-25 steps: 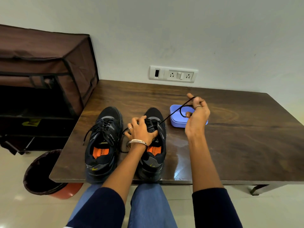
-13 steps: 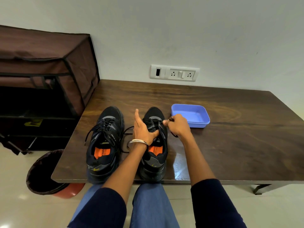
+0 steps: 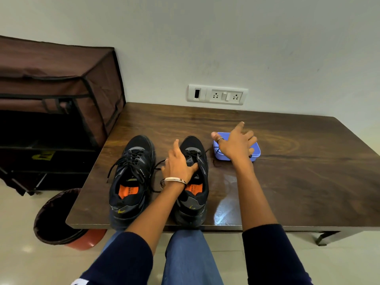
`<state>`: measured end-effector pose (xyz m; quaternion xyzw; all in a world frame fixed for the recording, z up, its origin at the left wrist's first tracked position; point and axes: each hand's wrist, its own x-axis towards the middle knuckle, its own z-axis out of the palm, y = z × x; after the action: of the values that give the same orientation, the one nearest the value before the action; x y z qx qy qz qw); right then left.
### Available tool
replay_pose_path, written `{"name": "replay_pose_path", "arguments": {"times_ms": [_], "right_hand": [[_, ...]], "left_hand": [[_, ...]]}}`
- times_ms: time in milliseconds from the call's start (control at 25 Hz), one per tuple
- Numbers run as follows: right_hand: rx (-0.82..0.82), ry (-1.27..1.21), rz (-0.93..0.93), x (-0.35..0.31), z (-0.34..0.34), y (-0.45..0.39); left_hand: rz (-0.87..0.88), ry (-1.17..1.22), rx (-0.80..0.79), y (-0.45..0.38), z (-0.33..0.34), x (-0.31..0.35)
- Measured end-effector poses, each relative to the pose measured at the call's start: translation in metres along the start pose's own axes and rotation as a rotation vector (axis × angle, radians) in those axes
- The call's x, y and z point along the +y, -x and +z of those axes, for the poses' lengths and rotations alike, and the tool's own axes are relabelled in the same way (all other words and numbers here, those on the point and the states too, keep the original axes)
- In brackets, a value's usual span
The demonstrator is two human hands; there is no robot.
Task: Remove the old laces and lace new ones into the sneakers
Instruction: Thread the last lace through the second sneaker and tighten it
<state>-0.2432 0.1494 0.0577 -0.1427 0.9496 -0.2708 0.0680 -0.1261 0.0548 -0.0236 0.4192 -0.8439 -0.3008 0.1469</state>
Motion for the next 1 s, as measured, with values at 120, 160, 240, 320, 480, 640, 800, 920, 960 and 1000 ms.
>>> {"name": "replay_pose_path", "arguments": {"times_ms": [120,160,240,320,480,640,800,920,960,1000], "right_hand": [[-0.026,-0.052,-0.186,-0.003,-0.005,-0.004],[-0.060,-0.127,-0.260,-0.001,-0.004,-0.003],[-0.160,-0.375,-0.281,-0.004,-0.001,0.009],[-0.207,-0.502,-0.289,-0.007,0.007,0.018],[-0.257,-0.601,-0.268,-0.010,0.036,0.027],[-0.080,-0.440,-0.225,-0.006,0.056,0.031],[-0.140,-0.344,-0.177,-0.001,0.074,0.032],[-0.138,-0.266,-0.117,-0.009,0.085,0.028],[-0.136,-0.243,-0.091,-0.012,0.088,0.030],[-0.129,-0.219,-0.079,-0.015,0.092,0.032]], "left_hand": [[-0.073,-0.136,-0.015,0.003,-0.011,0.008],[-0.077,-0.124,-0.006,0.006,-0.013,0.010],[-0.045,-0.072,0.042,0.013,-0.015,0.012],[0.030,-0.080,0.092,0.019,-0.015,0.012],[0.108,-0.218,0.025,0.017,-0.017,0.009],[0.103,-0.203,-0.038,0.005,-0.017,0.011],[-0.035,0.024,-0.053,-0.003,-0.029,0.007],[-0.095,0.179,-0.057,-0.004,-0.035,0.000],[-0.108,0.206,-0.058,-0.003,-0.036,-0.002],[-0.118,0.227,-0.056,-0.003,-0.036,-0.004]]}}
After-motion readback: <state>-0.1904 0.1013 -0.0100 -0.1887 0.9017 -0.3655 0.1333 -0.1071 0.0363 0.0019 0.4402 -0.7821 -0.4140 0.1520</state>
